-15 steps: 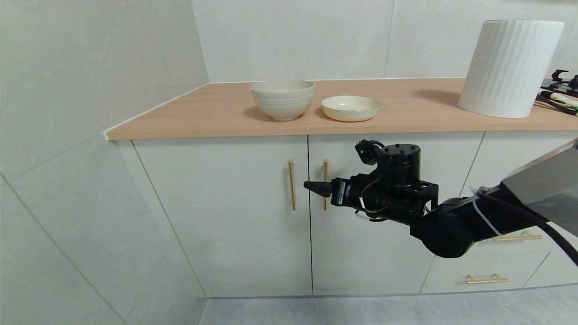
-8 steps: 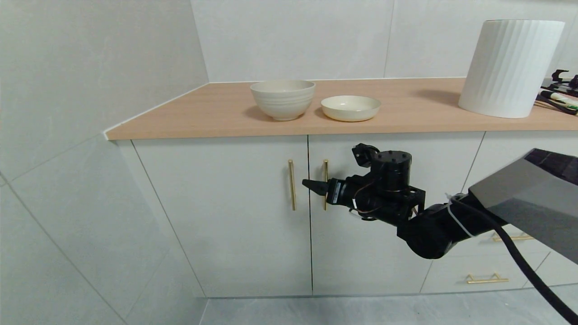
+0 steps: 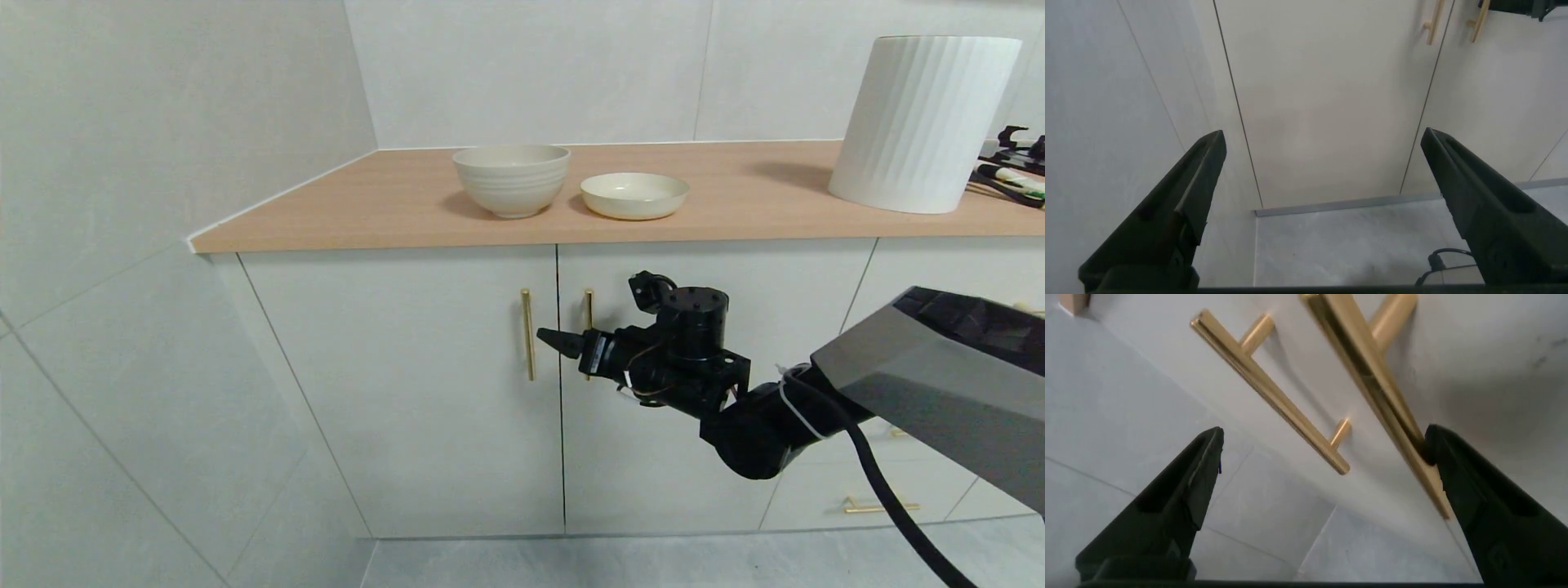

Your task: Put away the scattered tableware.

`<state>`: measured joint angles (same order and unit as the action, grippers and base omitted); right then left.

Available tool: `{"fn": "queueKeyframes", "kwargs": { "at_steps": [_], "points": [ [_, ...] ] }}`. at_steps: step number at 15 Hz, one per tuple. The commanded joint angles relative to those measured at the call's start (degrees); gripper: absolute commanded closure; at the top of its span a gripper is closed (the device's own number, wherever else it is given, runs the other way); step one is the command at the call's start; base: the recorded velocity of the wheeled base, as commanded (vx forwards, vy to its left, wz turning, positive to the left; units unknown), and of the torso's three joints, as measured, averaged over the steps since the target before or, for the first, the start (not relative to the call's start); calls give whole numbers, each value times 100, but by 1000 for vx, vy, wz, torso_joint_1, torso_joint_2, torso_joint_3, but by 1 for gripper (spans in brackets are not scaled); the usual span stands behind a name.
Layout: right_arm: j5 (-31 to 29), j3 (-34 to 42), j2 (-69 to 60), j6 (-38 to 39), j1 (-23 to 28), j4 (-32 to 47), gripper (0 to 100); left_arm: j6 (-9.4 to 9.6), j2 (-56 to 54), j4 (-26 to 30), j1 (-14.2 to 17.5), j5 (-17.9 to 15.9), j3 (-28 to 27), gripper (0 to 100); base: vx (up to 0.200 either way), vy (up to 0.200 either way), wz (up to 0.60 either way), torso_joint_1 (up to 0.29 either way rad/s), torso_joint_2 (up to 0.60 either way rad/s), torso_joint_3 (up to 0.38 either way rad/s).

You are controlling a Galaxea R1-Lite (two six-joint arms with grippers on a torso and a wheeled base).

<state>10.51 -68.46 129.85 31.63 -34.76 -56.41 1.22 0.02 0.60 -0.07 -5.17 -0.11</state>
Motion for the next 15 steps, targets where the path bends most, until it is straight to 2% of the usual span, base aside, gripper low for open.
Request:
{"fn": "queueKeyframes", "kwargs": {
  "at_steps": [1,5,11,15],
  "points": [
    [21,70,-65,45,-137,-2,0,1,-2,2,-1,-2,2,0,0,0,0,0,0,0],
    [48,316,-241,45,-225,-2,0,1,-2,2,-1,-2,-7,0,0,0,0,0,0,0],
    [1015,1098,-971,141,-207,-2,0,1,-2,2,-1,-2,2,0,0,0,0,0,0,0],
    [1366,1485,-1331,132,-207,-2,0,1,-2,2,-1,-2,2,0,0,0,0,0,0,0]
  ]
}}
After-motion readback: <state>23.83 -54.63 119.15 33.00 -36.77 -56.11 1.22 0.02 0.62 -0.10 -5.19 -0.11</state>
